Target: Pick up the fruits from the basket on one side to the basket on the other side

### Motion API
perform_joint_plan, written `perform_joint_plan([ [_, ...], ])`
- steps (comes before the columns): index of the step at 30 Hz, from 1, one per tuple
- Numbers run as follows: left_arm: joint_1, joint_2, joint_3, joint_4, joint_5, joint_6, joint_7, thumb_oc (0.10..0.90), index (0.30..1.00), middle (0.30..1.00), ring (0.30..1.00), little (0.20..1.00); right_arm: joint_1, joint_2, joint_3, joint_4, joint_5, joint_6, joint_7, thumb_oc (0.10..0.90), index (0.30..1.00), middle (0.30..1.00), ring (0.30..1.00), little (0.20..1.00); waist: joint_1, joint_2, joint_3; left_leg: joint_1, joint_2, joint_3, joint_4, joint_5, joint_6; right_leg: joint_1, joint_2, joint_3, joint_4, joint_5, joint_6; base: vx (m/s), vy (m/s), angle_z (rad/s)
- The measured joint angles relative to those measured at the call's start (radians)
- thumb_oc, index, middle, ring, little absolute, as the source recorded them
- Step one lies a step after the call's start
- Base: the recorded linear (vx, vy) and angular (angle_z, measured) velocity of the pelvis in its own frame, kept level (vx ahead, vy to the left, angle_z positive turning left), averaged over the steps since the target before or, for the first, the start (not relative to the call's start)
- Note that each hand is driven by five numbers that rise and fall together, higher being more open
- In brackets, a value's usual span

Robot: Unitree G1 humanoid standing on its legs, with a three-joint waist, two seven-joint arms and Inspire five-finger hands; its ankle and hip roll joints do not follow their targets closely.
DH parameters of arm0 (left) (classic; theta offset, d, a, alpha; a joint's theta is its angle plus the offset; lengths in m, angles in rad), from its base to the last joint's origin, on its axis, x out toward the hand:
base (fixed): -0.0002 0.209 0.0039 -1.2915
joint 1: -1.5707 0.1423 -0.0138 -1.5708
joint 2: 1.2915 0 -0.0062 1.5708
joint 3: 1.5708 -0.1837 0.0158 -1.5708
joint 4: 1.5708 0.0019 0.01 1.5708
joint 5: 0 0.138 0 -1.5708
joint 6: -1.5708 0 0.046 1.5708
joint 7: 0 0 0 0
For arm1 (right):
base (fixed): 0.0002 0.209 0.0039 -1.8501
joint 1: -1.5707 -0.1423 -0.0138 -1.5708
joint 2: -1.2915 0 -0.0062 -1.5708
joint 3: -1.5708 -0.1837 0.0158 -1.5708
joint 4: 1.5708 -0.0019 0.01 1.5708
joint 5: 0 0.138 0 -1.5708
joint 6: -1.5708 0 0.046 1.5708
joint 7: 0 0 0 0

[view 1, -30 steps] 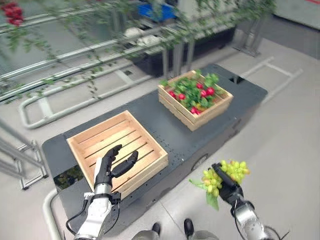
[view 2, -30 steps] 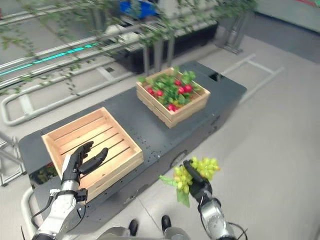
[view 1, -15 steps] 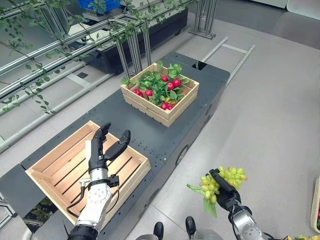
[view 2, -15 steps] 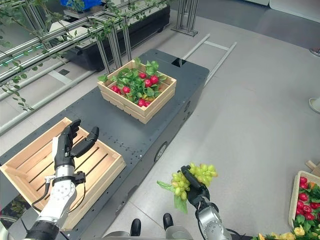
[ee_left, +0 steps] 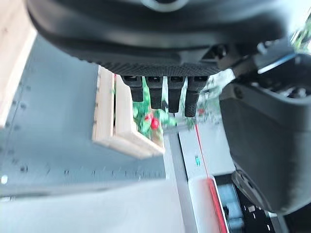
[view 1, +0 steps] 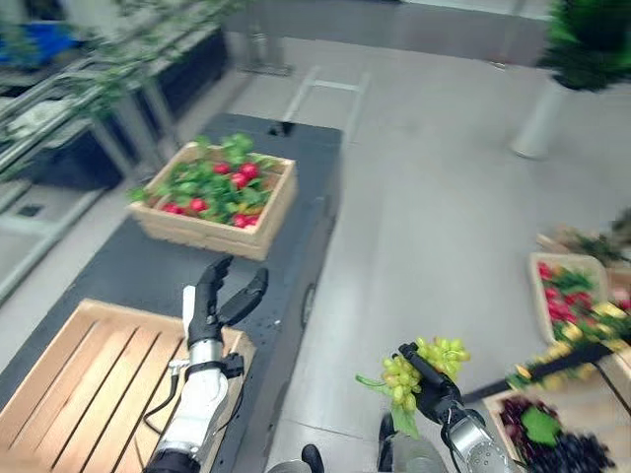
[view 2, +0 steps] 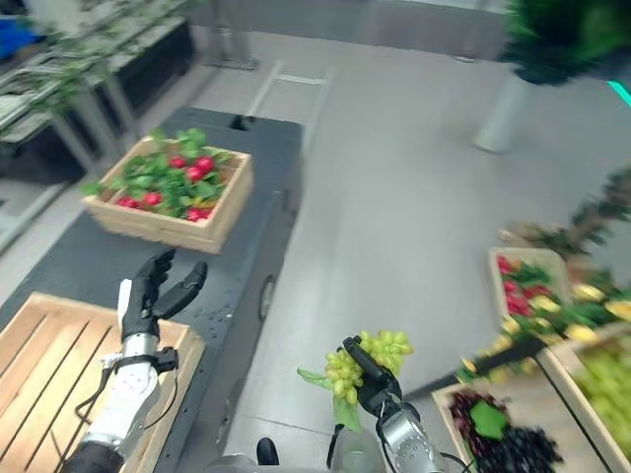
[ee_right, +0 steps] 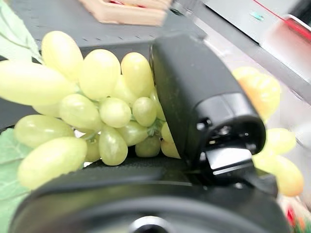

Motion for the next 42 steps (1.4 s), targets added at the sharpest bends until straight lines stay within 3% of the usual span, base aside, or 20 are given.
perform_joint_plan([
  [1, 0.003, 0.0, 0.004, 0.0, -0.009, 0.0, -0.003, 0.8, 0.9, 0.9, 0.9, 0.9, -0.003, -0.002, 0.003, 0.003, 0.0, 0.0, 0.0, 0.4, 0.3, 0.3, 0.3, 0.3, 0.01, 0.0, 0.0, 0.001, 0.002, 0.005, 0.0, 0.0, -0.001, 0.002, -0.016, -0.011, 0.026, -0.015, -0.003, -0.01, -0.275, -0.59],
  [3, 0.014, -0.003, 0.004, 0.002, -0.062, 0.015, -0.009, 0.8, 0.9, 0.9, 0.9, 0.9, -0.008, 0.005, 0.017, 0.004, 0.0, -0.003, 0.002, 0.4, 0.3, 0.3, 0.3, 0.3, 0.038, -0.001, -0.004, 0.0, 0.016, 0.039, 0.0, 0.01, -0.025, 0.08, -0.014, -0.065, -0.076, -0.062, -0.003, -0.02, -0.307, -0.59],
  [5, 0.037, -0.013, 0.006, 0.012, -0.121, 0.029, -0.008, 0.8, 0.9, 0.9, 0.9, 0.9, -0.009, 0.014, 0.061, 0.009, -0.001, -0.005, 0.003, 0.4, 0.3, 0.3, 0.3, 0.3, 0.072, -0.019, -0.024, 0.005, 0.025, 0.098, -0.014, 0.031, -0.069, 0.161, 0.016, -0.18, -0.291, -0.089, -0.031, -0.08, -0.303, -0.82],
  [6, 0.061, -0.044, 0.018, 0.052, -0.158, 0.031, -0.003, 0.8, 0.9, 0.9, 0.9, 0.9, -0.011, 0.02, 0.088, 0.009, 0.0, -0.001, 0.004, 0.4, 0.3, 0.3, 0.3, 0.3, 0.108, -0.008, -0.05, 0.002, 0.038, 0.108, -0.015, 0.03, -0.09, 0.184, 0.063, -0.174, -0.424, -0.049, -0.009, -0.07, -0.162, -1.21],
  [9, 0.082, -0.128, -0.004, 0.109, -0.237, 0.078, 0.002, 0.8, 0.9, 0.9, 0.9, 0.9, -0.009, 0.007, 0.116, 0.006, 0.0, 0.002, 0.006, 0.4, 0.3, 0.3, 0.3, 0.3, 0.092, 0.014, -0.075, -0.011, 0.07, 0.004, -0.032, 0.043, -0.117, 0.226, 0.153, -0.122, -0.594, 0.047, -0.044, -0.06, -0.174, -0.75],
  [13, 0.082, -0.192, -0.08, 0.098, -0.236, 0.084, -0.029, 0.8, 0.9, 0.9, 0.9, 0.9, 0.011, -0.034, 0.111, 0.008, 0.0, 0.042, 0.003, 0.4, 0.3, 0.3, 0.3, 0.3, 0.042, 0.001, -0.083, -0.014, 0.086, -0.018, -0.032, 0.05, -0.132, 0.228, 0.174, -0.114, -0.607, 0.052, -0.05, -0.03, -0.107, -0.05],
  [17, 0.069, -0.183, -0.09, 0.072, -0.233, 0.084, -0.026, 0.8, 0.9, 0.9, 0.9, 0.9, 0.039, -0.046, 0.109, 0.009, -0.001, 0.077, 0.004, 0.4, 0.3, 0.3, 0.3, 0.3, 0.012, -0.012, -0.091, -0.009, 0.085, -0.017, -0.032, 0.049, -0.134, 0.227, 0.174, -0.102, -0.607, 0.054, -0.053, -0.02, -0.116, -0.09],
  [22, 0.058, -0.152, -0.09, 0.071, -0.223, 0.084, -0.022, 0.8, 0.9, 0.9, 0.9, 0.9, 0.068, -0.034, 0.119, 0.009, -0.048, 0.12, 0.028, 0.4, 0.3, 0.3, 0.3, 0.3, 0.007, 0.001, -0.1, -0.01, 0.082, -0.018, -0.025, 0.048, -0.133, 0.226, 0.173, -0.094, -0.607, 0.056, -0.051, -0.02, -0.114, 0.0],
  [24, 0.054, -0.151, -0.09, 0.071, -0.224, 0.084, -0.021, 0.8, 0.9, 0.9, 0.9, 0.9, 0.067, -0.034, 0.122, 0.01, -0.101, 0.152, 0.053, 0.4, 0.3, 0.3, 0.3, 0.3, 0.014, 0.001, -0.1, -0.049, 0.083, -0.049, 0.053, 0.026, -0.129, 0.208, 0.168, -0.034, -0.602, 0.043, -0.06, -0.07, 0.008, -0.03],
  [25, 0.057, -0.151, -0.092, 0.071, -0.224, 0.084, -0.021, 0.8, 0.9, 0.9, 0.9, 0.9, 0.067, -0.037, 0.125, 0.011, -0.12, 0.175, 0.074, 0.4, 0.3, 0.3, 0.3, 0.3, 0.021, -0.004, -0.1, -0.073, 0.076, -0.091, 0.103, 0.024, -0.127, 0.205, 0.16, 0.003, -0.603, 0.044, -0.061, -0.09, 0.115, -0.18],
  [27, 0.067, -0.152, -0.092, 0.072, -0.225, 0.081, -0.018, 0.8, 0.9, 0.9, 0.9, 0.9, 0.049, -0.041, 0.131, 0.035, -0.16, 0.206, 0.119, 0.4, 0.3, 0.3, 0.3, 0.3, 0.034, -0.035, -0.091, -0.15, 0.03, -0.242, 0.243, -0.006, -0.117, 0.196, 0.137, 0.13, -0.592, 0.056, -0.075, -0.08, 0.191, -0.59],
  [28, 0.091, -0.158, -0.094, 0.069, -0.225, 0.066, -0.016, 0.8, 0.9, 0.9, 0.9, 0.9, 0.037, -0.063, 0.159, 0.038, -0.163, 0.221, 0.137, 0.4, 0.3, 0.3, 0.3, 0.3, 0.069, -0.041, -0.098, -0.148, -0.041, -0.38, 0.178, -0.027, -0.116, 0.171, 0.116, 0.202, -0.595, 0.074, -0.069, -0.02, 0.223, -1.0],
  [29, 0.098, -0.158, -0.094, 0.068, -0.224, 0.061, -0.014, 0.8, 0.9, 0.9, 0.9, 0.9, 0.023, -0.078, 0.171, 0.045, -0.163, 0.226, 0.149, 0.4, 0.3, 0.3, 0.3, 0.3, 0.075, -0.038, -0.098, -0.136, -0.063, -0.418, 0.134, -0.027, -0.114, 0.155, 0.116, 0.224, -0.603, 0.085, -0.063, 0.01, 0.227, -1.31],
  [30, 0.101, -0.157, -0.093, 0.069, -0.224, 0.063, -0.011, 0.8, 0.9, 0.9, 0.9, 0.9, -0.001, -0.09, 0.177, 0.059, -0.16, 0.237, 0.159, 0.4, 0.3, 0.3, 0.3, 0.3, 0.081, -0.014, -0.099, -0.119, -0.069, -0.411, 0.039, -0.024, -0.109, 0.139, 0.127, 0.232, -0.603, 0.093, -0.052, 0.02, 0.161, -0.86],
  [31, 0.095, -0.159, -0.093, 0.069, -0.224, 0.067, -0.012, 0.8, 0.9, 0.9, 0.9, 0.9, -0.004, -0.098, 0.159, 0.064, -0.155, 0.237, 0.158, 0.4, 0.3, 0.3, 0.3, 0.3, 0.07, 0.031, -0.098, -0.11, -0.046, -0.372, -0.004, -0.014, -0.097, 0.137, 0.156, 0.195, -0.604, 0.099, -0.047, 0.02, 0.133, -1.01],
  [32, 0.089, -0.146, -0.085, 0.069, -0.222, 0.067, -0.007, 0.8, 0.9, 0.9, 0.9, 0.9, -0.008, -0.086, 0.152, 0.085, -0.15, 0.227, 0.15, 0.4, 0.3, 0.3, 0.3, 0.3, 0.071, 0.036, -0.098, -0.088, -0.033, -0.364, -0.032, 0.06, -0.071, 0.128, 0.162, 0.172, -0.6, 0.104, -0.043, 0.02, 0.135, -0.73],
  [35, 0.078, -0.095, -0.072, 0.067, -0.215, 0.067, 0.007, 0.8, 0.9, 0.9, 0.9, 0.9, 0.022, -0.038, 0.15, 0.085, -0.145, 0.2, 0.151, 0.4, 0.3, 0.3, 0.3, 0.3, 0.043, -0.022, -0.093, -0.085, -0.037, -0.318, -0.041, 0.057, -0.063, 0.119, 0.132, 0.115, -0.602, 0.108, -0.035, 0.02, 0.157, -0.54],
  [37, 0.079, -0.079, -0.072, 0.069, -0.215, 0.067, 0.015, 0.8, 0.9, 0.9, 0.9, 0.9, 0.05, -0.014, 0.146, 0.085, -0.145, 0.175, 0.148, 0.4, 0.3, 0.3, 0.3, 0.3, 0.037, -0.047, -0.096, -0.076, -0.039, -0.295, -0.041, 0.052, -0.056, 0.115, 0.126, 0.112, -0.597, 0.11, -0.034, 0.03, 0.152, -0.37],
  [40, 0.085, -0.083, -0.077, 0.07, -0.215, 0.067, 0.017, 0.8, 0.9, 0.9, 0.9, 0.9, 0.077, 0.009, 0.111, 0.084, -0.135, 0.122, 0.129, 0.4, 0.3, 0.3, 0.3, 0.3, 0.015, -0.057, -0.102, -0.069, -0.044, -0.263, -0.04, 0.044, -0.049, 0.105, 0.121, 0.122, -0.589, 0.124, -0.017, 0.02, 0.149, -0.29],
  [42, 0.092, -0.085, -0.077, 0.071, -0.216, 0.067, 0.016, 0.8, 0.9, 0.9, 0.9, 0.9, 0.076, 0.01, 0.104, 0.084, -0.135, 0.091, 0.114, 0.4, 0.3, 0.3, 0.3, 0.3, 0.003, -0.049, -0.098, -0.063, -0.046, -0.253, -0.04, 0.044, -0.053, 0.107, 0.122, 0.131, -0.592, 0.132, -0.015, 0.0, 0.098, -0.22],
])
